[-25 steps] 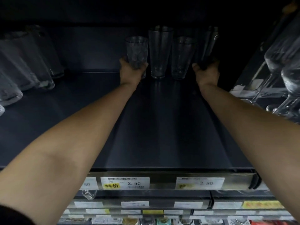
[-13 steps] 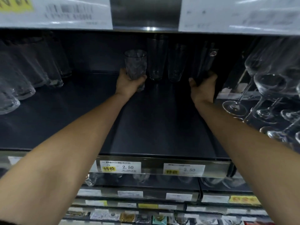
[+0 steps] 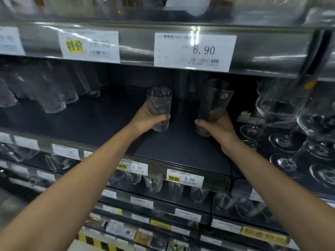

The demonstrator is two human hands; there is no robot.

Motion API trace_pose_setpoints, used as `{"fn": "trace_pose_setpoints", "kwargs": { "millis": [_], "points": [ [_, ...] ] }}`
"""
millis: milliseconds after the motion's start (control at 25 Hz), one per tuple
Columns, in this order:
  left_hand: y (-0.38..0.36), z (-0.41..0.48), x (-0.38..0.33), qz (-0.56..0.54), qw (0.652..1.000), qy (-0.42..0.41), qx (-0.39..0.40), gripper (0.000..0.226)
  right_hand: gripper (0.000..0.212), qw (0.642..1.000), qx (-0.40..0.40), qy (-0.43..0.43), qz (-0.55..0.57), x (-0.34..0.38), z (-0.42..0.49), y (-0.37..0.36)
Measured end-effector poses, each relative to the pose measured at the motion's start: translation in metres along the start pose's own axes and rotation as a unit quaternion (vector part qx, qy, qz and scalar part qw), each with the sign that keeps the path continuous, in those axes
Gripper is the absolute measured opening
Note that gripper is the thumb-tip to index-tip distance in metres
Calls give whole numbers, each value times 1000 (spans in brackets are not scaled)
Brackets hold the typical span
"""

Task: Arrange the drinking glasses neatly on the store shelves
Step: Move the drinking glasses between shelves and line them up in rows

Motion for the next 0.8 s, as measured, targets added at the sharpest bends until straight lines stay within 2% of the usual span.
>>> {"fn": "trace_pose_setpoints", "kwargs": {
  "millis": [80,120,200,280,360,520,680,800],
  "points": [
    [1,-28,-6,-44,998,20,-40,35,17,989,113,-7,100,4,-13,-21],
    [2,-42,-12,-68,995,19,-65,32,20,981,140,-23,132,3,-18,-26],
    [10,-74,-25,-116,987,8,-114,28,48,968,175,-42,173,8,-27,-39],
    [20,-111,-36,-159,977,-18,-140,28,53,948,216,-66,226,19,-37,-61],
    [35,-152,-36,-203,963,-30,-174,38,46,925,254,-86,270,33,-51,-90],
    [53,-242,-27,-272,932,-24,-238,54,63,900,352,-89,242,58,-87,-167],
    [82,-333,-10,-287,899,-19,-330,86,57,851,457,-84,245,78,-139,-256],
    [104,-385,0,-286,878,-13,-385,93,58,814,522,-81,242,85,-171,-315]
  ]
}}
Point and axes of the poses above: each hand's wrist, its own z-axis towards the middle knuckle, its own y-axis out of the back of the hand, x = y × z, the point moved 8 cm from there along z, towards the middle knuckle, and after that the axes turned 11 degrees about x, right-handed, at the moved point
